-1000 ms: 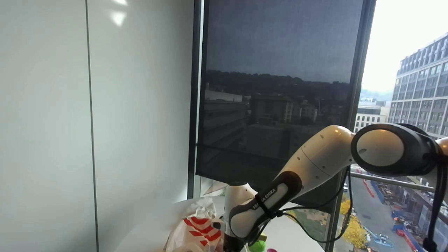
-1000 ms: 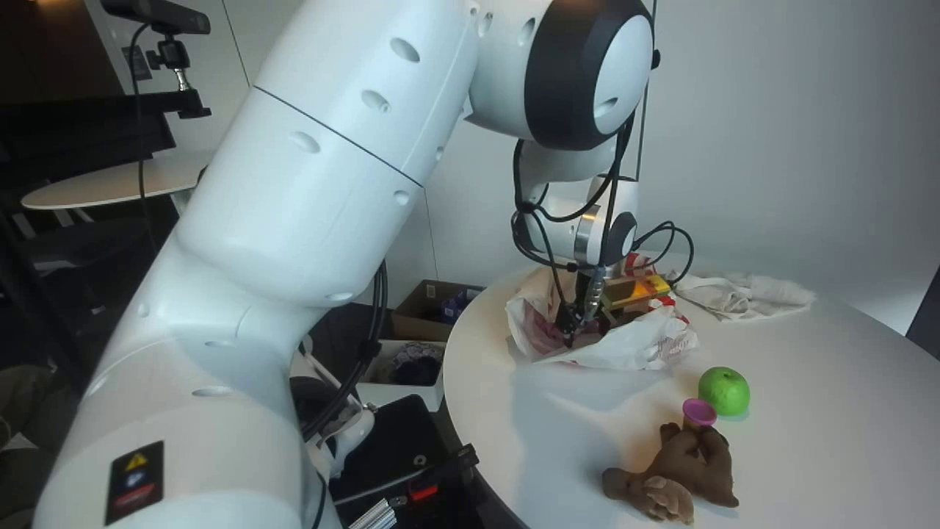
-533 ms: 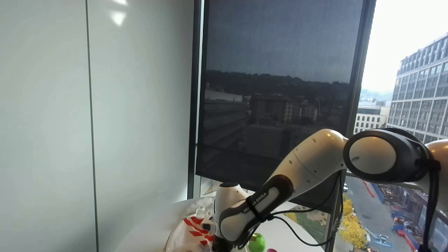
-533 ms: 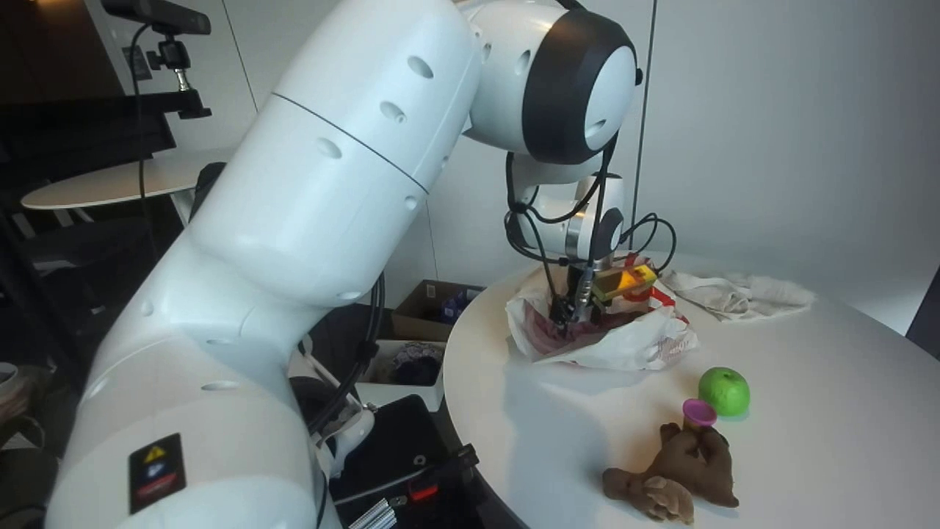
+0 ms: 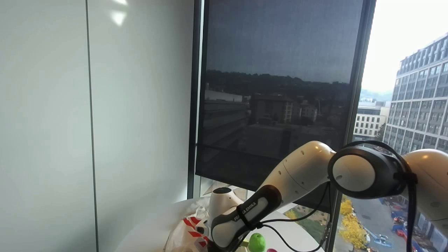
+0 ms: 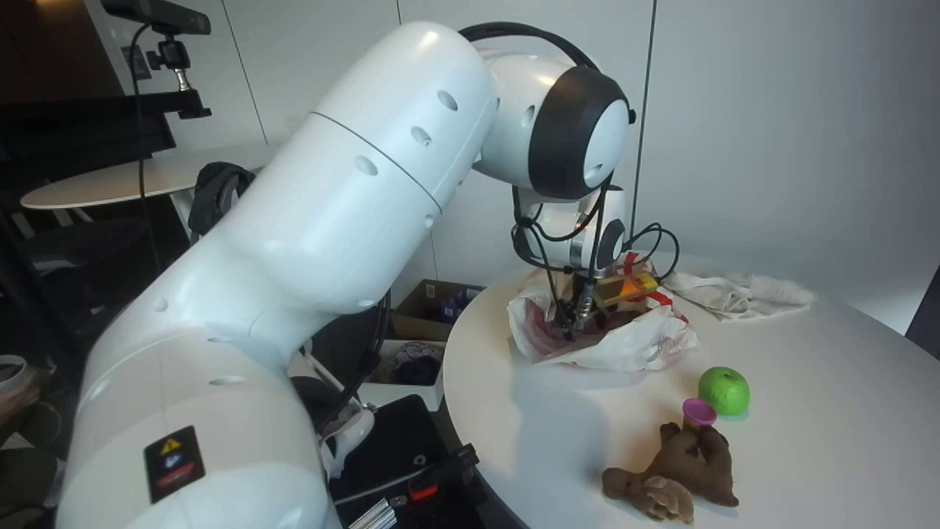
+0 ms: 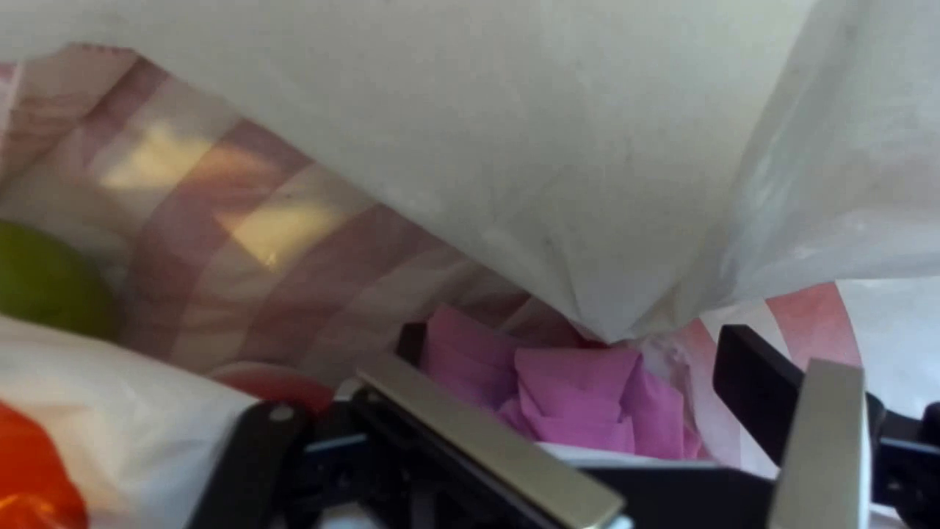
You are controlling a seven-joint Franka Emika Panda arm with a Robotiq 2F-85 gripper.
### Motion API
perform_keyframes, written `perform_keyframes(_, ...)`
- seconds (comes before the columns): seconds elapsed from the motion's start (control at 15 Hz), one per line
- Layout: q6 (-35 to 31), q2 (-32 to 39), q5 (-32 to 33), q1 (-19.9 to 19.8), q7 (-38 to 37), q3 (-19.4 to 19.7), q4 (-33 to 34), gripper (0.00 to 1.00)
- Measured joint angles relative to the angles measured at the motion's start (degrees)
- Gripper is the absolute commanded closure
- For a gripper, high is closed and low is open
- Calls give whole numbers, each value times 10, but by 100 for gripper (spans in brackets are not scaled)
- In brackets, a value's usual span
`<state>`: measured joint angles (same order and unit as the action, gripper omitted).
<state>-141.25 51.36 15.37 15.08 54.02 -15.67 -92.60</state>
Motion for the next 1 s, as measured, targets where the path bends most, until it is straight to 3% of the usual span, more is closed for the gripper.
perform_keyframes(0.33, -13, 30, -11, 4, -20, -6, 43, 0)
perform_keyframes(0.4, -16, 33, -15, 3, -24, -7, 49, 17)
perform_keyframes(0.47, -20, 36, -17, 3, -28, -8, 54, 27)
perform_keyframes(1.0, -22, 51, -20, -2, -32, -10, 72, 84)
